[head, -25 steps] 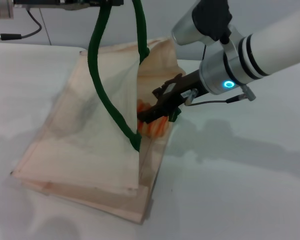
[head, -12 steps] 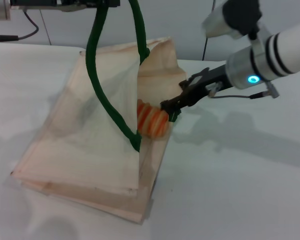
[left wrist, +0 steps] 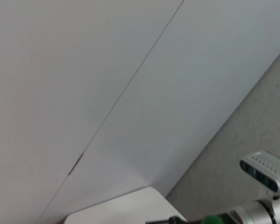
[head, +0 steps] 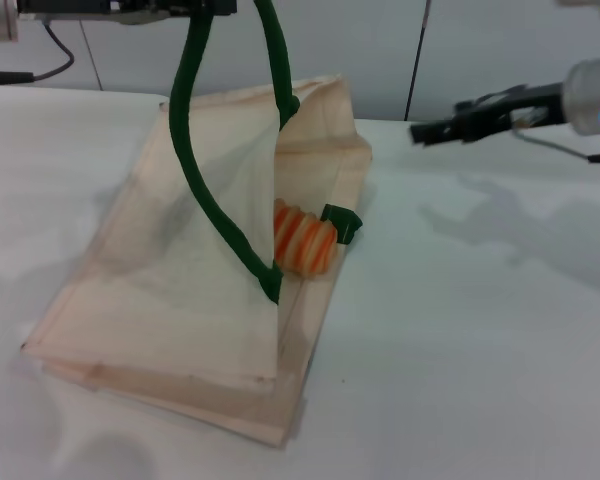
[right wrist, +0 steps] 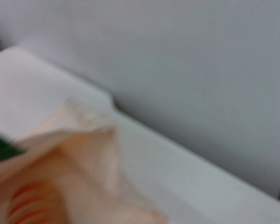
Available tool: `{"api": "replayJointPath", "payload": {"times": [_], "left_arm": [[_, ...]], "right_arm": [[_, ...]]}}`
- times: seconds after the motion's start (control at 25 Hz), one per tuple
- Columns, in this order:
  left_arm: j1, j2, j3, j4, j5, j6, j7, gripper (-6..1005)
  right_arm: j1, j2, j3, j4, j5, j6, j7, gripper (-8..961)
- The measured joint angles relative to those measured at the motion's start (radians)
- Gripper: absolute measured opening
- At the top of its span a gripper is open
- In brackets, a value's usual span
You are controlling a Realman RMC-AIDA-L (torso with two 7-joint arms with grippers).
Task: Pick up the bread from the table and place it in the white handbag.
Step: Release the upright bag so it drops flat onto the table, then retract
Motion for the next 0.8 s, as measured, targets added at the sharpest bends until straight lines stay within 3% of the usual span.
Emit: {"api": "replayJointPath", "payload": {"times": [0.16,0.28,0.48,0.8], "left_arm": [[0.001,0.0,0.0,0.0,0.003,-0.007,0.0,221],[0.001,-0.001,0.0,0.001,0.005,-0.014,0.0,223],[0.001,-0.006,-0.001,0.002,0.0,-0.028,-0.008,225],[-0.004,-0.009,-0.002,0.002,-0.001,-0.031,-0.011,229]], "right_arm": [[-0.046,-0.003,0.077,-0.025,0.0,-0.037,-0.002,892],[-0.077,0.009,0.115,-0.046,0.0,-0.057,-0.013,892],[-0.091,0.025,0.166,-0.043,0.0,-0.062,-0.055,892],[-0.093,0.027,0.183,-0.038,0.001,-0.066,-0.063,892]]}}
